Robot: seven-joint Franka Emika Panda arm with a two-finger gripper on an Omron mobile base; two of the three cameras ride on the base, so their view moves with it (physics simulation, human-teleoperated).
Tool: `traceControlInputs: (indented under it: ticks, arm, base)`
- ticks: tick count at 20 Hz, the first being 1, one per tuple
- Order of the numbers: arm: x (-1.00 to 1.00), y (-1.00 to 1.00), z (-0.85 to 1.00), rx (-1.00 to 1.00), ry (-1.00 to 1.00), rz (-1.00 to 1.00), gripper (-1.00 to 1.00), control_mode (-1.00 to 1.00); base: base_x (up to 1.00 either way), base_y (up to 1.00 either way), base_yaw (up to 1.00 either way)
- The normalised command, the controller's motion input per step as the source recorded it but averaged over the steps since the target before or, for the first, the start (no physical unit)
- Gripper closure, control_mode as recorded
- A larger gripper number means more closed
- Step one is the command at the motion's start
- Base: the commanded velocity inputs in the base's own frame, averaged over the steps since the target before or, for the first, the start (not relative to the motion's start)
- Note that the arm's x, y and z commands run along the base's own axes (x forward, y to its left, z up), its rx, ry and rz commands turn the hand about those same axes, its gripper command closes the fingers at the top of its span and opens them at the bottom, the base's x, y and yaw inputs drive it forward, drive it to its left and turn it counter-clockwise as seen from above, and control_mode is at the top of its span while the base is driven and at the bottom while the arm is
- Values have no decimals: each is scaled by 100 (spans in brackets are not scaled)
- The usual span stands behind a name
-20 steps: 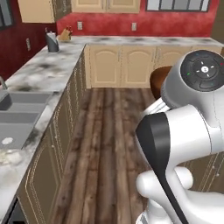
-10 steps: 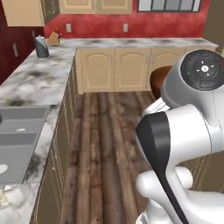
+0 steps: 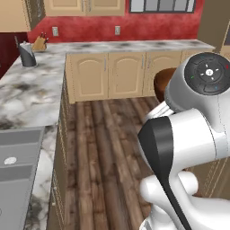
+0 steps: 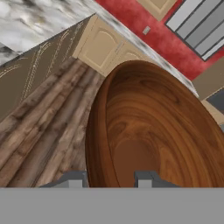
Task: Move the bowls from the cabinet to the plates on the dining table.
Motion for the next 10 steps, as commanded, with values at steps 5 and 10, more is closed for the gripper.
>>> traceControlInputs:
  ticks: [5,10]
  arm:
    - [0,0,0,0,0,0,100,100]
    - [0,0,0,0,0,0,100,100]
  base:
    - [91,13,-28]
    - [98,20,-27]
